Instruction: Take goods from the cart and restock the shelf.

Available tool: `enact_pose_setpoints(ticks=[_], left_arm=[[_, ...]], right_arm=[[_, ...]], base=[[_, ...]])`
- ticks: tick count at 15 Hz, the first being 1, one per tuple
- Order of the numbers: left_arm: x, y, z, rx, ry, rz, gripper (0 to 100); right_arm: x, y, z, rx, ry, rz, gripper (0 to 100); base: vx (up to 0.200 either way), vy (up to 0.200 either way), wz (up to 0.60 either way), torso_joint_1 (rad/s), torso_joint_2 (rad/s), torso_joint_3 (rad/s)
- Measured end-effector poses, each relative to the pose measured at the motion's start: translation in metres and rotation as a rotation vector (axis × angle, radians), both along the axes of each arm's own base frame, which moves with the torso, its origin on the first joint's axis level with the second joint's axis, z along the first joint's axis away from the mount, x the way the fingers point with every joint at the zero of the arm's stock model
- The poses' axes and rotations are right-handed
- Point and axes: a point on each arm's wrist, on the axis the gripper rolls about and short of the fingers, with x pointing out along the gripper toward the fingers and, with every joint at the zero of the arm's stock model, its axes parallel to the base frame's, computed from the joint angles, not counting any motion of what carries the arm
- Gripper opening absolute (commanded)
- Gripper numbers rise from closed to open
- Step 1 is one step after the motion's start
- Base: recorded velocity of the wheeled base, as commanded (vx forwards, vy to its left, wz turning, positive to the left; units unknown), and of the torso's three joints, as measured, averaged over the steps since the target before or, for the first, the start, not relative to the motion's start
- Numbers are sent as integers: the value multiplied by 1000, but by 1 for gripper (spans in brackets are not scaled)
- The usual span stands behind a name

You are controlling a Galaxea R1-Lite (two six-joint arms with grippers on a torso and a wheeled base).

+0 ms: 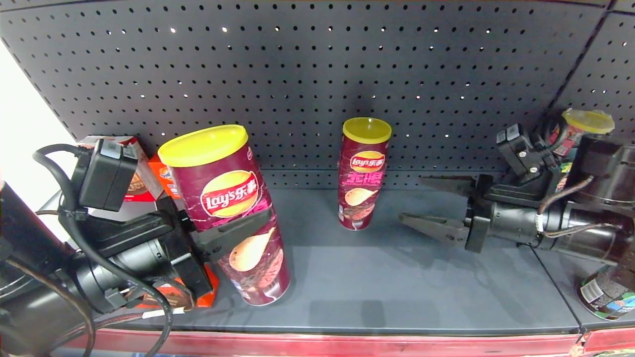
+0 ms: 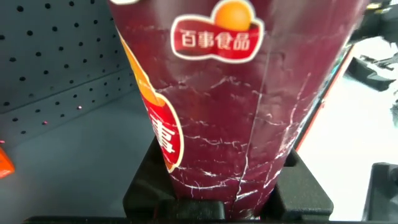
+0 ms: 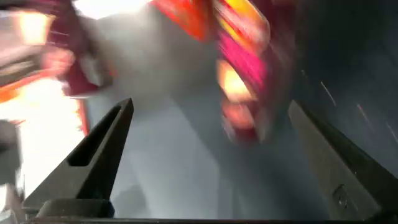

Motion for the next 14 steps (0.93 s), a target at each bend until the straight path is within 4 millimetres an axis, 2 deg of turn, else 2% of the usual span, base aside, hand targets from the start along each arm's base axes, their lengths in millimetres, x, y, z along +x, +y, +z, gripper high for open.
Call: enact_pose_setpoints(ticks=[3, 7, 10, 14], left_arm=[[0, 0, 0, -9, 9, -5, 0], [0, -1, 2, -12, 5, -6, 0], [1, -1, 1, -11, 8, -6, 0], [1, -1, 0, -9, 12, -4, 0]], right_arm=[[47, 2, 0, 10, -112, 154, 100], [90, 8, -8, 11, -135, 186, 100], [111, 15, -17, 12, -134, 190, 100], [124, 27, -24, 15, -129, 211, 100]], base=[[0, 0, 0, 0, 0, 0], [0, 0, 0, 0, 0, 0], [0, 0, 0, 0, 0, 0], [0, 0, 0, 0, 0, 0]])
